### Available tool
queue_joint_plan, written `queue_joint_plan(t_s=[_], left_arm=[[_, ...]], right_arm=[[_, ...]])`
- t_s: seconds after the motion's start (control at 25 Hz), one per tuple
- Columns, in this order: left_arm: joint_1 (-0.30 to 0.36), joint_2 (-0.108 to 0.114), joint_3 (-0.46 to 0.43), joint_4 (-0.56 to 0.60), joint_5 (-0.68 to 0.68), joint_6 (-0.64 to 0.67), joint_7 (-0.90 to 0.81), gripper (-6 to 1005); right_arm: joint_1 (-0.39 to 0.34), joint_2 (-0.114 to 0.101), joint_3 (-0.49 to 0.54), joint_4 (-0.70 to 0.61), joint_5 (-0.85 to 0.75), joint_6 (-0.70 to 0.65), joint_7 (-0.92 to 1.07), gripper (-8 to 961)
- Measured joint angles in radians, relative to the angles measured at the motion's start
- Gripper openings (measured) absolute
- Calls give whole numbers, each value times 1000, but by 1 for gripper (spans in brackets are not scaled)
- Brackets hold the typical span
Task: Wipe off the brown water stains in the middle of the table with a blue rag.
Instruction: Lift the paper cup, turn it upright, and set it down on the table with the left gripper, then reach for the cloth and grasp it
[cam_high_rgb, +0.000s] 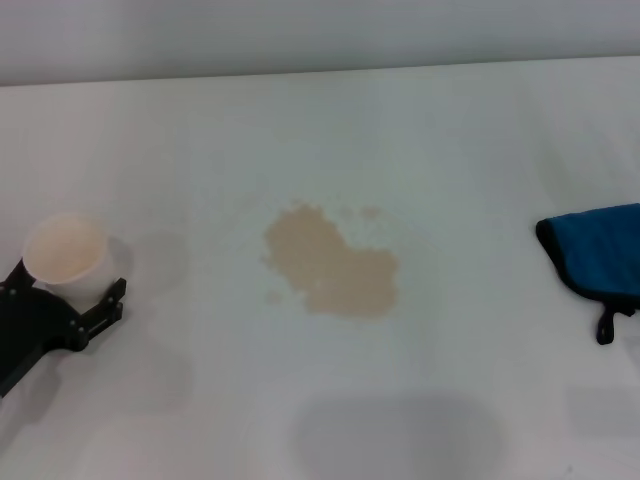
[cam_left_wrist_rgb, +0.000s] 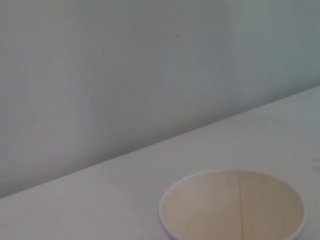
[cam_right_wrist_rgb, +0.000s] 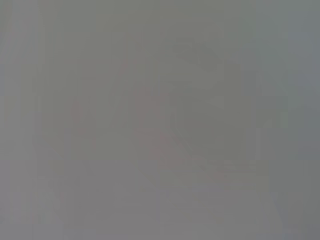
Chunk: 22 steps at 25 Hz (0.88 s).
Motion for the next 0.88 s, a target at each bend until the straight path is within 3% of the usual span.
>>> queue_joint_plan(t_s=[0.16, 0.88], left_arm=[[2, 0, 0, 0, 1, -16, 0, 892], [80, 5, -7, 3, -8, -71, 5, 892]], right_arm=[[3, 0, 1, 0, -1, -1, 0, 855], [5, 0, -1, -4, -2, -17, 0, 855]])
